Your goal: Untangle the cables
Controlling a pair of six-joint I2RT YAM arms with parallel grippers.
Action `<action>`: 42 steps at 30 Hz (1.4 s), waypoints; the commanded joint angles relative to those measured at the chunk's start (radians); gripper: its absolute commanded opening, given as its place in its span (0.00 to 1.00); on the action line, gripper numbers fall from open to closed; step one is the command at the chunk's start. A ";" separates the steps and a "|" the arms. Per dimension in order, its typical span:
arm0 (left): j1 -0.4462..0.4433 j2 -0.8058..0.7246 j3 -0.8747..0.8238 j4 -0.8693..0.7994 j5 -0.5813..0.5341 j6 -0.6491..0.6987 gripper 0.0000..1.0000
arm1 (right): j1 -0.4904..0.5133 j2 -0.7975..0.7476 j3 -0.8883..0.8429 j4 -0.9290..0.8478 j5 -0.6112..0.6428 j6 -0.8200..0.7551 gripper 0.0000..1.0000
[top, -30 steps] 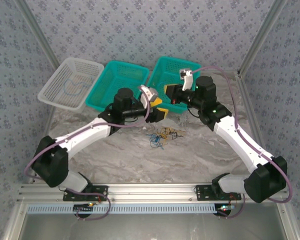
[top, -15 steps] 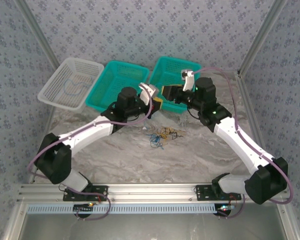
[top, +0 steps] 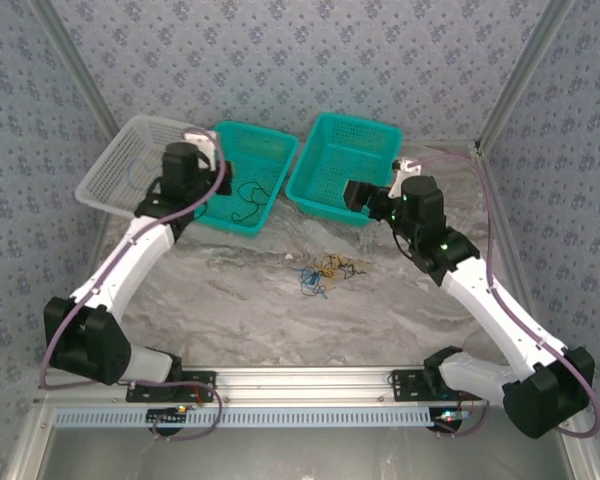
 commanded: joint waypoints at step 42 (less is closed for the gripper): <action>0.411 0.781 0.994 -0.522 -0.186 0.152 0.82 | -0.023 -0.329 -0.182 -0.174 0.275 0.085 1.00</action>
